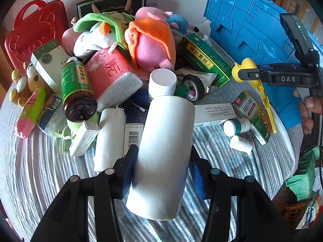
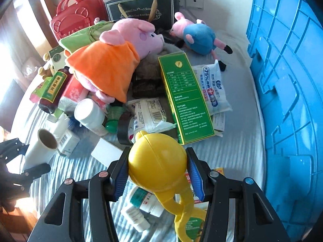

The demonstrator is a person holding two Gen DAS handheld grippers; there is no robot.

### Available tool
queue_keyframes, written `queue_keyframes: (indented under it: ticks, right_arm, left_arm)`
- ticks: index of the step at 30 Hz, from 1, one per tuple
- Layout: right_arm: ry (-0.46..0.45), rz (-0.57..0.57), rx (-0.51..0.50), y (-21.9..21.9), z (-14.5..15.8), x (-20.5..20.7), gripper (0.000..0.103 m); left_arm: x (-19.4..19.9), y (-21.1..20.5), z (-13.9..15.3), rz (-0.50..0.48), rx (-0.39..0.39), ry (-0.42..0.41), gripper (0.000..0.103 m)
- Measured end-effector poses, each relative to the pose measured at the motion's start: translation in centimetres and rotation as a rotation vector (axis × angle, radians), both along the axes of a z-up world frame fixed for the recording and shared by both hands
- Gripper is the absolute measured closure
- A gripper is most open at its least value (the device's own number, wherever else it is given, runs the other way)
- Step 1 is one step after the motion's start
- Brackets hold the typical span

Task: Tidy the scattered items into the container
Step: 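Lift and carry the paper roll with left tool while right tool carries the yellow clamp over the crate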

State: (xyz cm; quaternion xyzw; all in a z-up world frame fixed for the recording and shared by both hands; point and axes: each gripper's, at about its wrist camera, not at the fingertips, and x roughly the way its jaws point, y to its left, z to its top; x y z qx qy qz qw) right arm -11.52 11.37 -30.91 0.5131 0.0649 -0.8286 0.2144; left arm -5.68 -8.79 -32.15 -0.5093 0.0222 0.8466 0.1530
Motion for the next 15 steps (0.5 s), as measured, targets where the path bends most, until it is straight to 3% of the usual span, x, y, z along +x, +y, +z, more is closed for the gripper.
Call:
queue_keyframes:
  ticks: [15]
  right_arm:
    - [0.078,-0.044,-0.085,1.3,8.1,3.0,0.051]
  left_arm:
    - [1.5,-1.0,7.7,0.03,-0.051,0.078,0.054]
